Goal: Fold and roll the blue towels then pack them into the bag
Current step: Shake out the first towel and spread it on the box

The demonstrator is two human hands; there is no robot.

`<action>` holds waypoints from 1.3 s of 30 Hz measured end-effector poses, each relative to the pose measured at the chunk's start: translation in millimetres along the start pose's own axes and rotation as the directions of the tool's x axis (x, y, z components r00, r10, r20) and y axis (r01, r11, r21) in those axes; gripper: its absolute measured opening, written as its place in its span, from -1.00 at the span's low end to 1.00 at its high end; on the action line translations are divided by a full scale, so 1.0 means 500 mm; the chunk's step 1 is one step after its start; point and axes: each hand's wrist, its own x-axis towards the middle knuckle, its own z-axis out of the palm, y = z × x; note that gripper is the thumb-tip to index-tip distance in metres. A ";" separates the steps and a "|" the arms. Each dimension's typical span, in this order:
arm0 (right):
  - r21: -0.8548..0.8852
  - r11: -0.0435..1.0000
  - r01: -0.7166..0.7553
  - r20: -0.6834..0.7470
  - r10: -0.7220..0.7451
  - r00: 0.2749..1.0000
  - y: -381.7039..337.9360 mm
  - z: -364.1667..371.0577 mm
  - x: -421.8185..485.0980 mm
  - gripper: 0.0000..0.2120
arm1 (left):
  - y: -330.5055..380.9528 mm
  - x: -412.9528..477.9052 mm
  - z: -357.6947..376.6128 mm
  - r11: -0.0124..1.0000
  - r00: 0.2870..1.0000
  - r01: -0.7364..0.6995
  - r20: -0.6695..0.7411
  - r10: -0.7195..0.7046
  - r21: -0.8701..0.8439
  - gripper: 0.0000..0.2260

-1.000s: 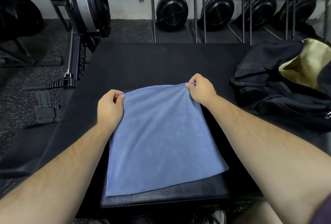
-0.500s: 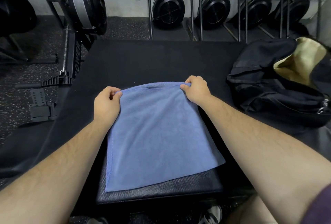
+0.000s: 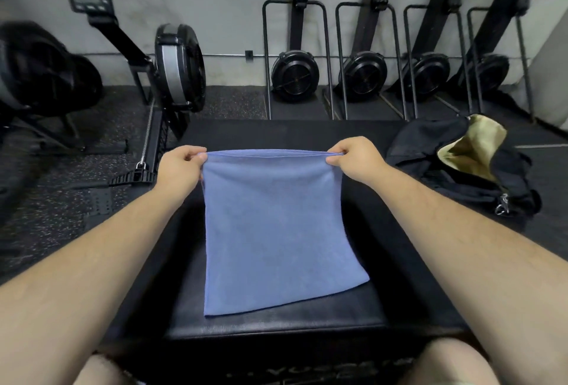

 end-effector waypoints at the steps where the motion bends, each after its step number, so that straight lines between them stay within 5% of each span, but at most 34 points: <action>1: 0.011 1.000 0.005 -0.005 -0.005 1.000 -0.014 -0.016 -0.007 -0.85 | 0.020 -0.004 -0.011 1.000 1.000 -0.006 0.003 0.006 0.015 -0.87; 10: 0.038 0.996 0.080 -0.106 -0.075 0.991 -0.119 -0.135 -0.071 -0.79 | 0.179 -0.064 -0.111 0.998 0.998 -0.059 -0.007 0.059 -0.023 -0.85; 25: -0.121 0.959 0.255 -0.268 -0.279 0.922 -0.287 -0.280 -0.163 -0.62 | 0.399 -0.110 -0.234 0.960 0.942 -0.232 -0.284 0.181 -0.158 -0.86; 30: -0.113 0.952 0.284 -0.297 -0.305 0.905 -0.311 -0.292 -0.169 -0.59 | 0.397 -0.085 -0.237 0.953 0.961 -0.209 -0.225 0.159 -0.219 -0.82; 39: 0.192 0.977 0.094 -0.232 -0.048 0.972 -0.248 -0.205 -0.084 -0.84 | 0.309 -0.016 -0.159 0.969 0.994 -0.011 -0.104 -0.015 -0.247 -0.87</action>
